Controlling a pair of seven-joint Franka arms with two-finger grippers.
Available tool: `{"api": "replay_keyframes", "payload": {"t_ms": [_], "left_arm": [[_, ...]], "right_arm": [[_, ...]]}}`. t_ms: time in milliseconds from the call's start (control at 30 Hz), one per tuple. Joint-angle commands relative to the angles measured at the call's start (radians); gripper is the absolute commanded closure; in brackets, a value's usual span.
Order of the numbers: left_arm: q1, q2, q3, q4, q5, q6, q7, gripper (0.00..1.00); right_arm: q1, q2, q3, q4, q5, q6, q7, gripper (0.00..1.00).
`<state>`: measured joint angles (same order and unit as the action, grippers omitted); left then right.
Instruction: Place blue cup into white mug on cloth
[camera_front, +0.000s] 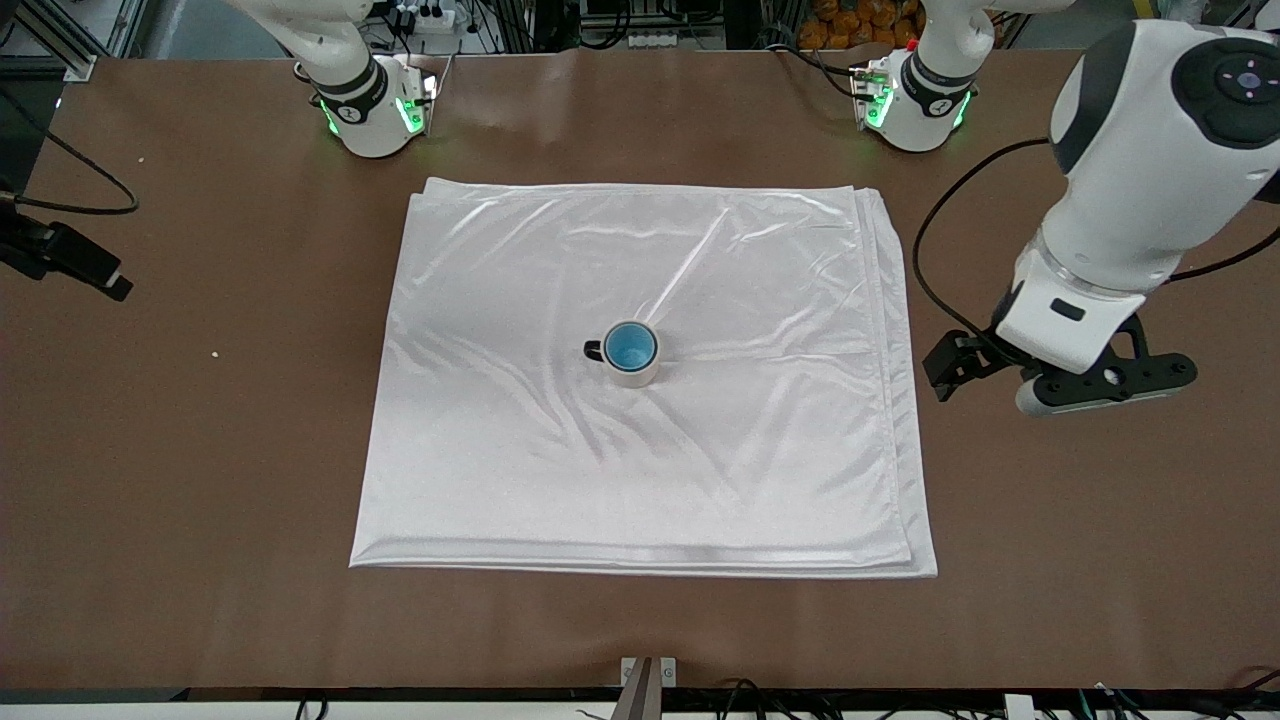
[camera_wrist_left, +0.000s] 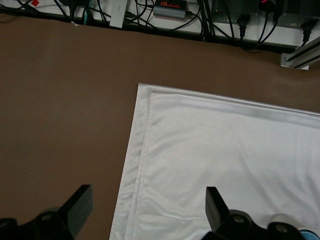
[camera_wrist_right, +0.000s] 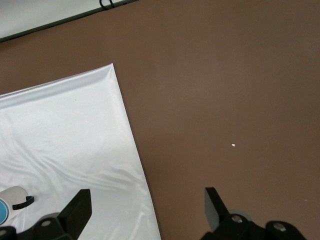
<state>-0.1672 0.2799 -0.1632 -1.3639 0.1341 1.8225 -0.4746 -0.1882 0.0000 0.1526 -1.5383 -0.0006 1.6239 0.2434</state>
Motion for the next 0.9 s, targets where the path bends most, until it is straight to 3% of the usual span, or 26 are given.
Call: {"api": "replay_keyframes", "payload": {"t_ms": [0, 300, 567, 867], "left_arm": [[0.018, -0.030, -0.007, -0.026, -0.025, -0.009, 0.042, 0.00], [0.029, -0.053, 0.016, -0.038, -0.031, -0.020, 0.122, 0.00], [0.043, -0.079, 0.082, -0.061, -0.056, -0.022, 0.272, 0.00], [0.089, -0.116, 0.083, -0.110, -0.094, -0.026, 0.343, 0.00]], "right_arm": [[0.007, 0.012, 0.012, 0.032, -0.007, -0.022, 0.020, 0.00], [0.013, 0.014, 0.018, 0.032, -0.004, -0.022, 0.024, 0.00], [0.023, 0.015, 0.018, 0.029, -0.006, -0.025, 0.014, 0.00], [0.064, 0.035, 0.019, 0.027, -0.007, -0.024, 0.014, 0.00]]}}
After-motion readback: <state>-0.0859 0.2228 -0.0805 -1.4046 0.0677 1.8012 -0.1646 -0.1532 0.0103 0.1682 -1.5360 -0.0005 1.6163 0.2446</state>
